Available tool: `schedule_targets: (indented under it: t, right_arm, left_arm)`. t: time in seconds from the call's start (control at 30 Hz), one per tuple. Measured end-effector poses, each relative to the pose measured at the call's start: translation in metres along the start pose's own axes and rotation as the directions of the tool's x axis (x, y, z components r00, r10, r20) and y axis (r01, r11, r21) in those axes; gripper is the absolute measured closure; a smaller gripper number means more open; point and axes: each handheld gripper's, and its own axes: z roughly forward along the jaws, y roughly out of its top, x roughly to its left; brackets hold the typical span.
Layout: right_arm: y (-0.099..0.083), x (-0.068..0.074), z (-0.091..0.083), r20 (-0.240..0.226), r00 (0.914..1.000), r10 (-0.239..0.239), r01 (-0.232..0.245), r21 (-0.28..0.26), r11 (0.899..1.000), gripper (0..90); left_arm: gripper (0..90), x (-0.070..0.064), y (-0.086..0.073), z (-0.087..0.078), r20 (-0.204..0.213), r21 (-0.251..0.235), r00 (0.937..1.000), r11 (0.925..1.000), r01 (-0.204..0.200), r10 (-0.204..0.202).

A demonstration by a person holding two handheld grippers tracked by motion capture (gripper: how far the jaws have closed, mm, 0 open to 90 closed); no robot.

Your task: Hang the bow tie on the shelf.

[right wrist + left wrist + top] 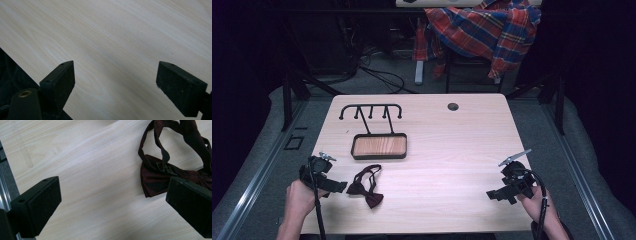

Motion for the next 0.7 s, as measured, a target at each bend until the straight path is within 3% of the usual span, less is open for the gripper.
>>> schedule_targets:
  t: [0.03, 0.27, 0.7]
  right_arm:
    - [0.0007, -0.0012, -0.0012, 0.000, 0.9998, -0.020, 0.020, 0.021, 1.000, 15.2]
    - [0.0000, 0.0005, 0.0003, -0.014, 0.9999, -0.011, 0.011, 0.014, 1.000, 15.3]
    - [0.0015, -0.0003, 0.0012, -0.008, 0.9990, -0.043, 0.043, 0.038, 0.998, 15.2]
  left_arm:
    - [0.2, 0.0000, 0.0000, 0.0000, 0.000, 0.000, 1.0000, 1.0000, 0.000, 0.000]
    - [0.0, 0.0041, -0.0034, 0.0008, 0.034, -0.039, 0.9992, 0.9990, 0.023, -0.022]
    - [0.0, -0.0005, 0.0050, 0.0045, 0.034, -0.028, 0.9994, 0.9996, -0.008, 0.009]
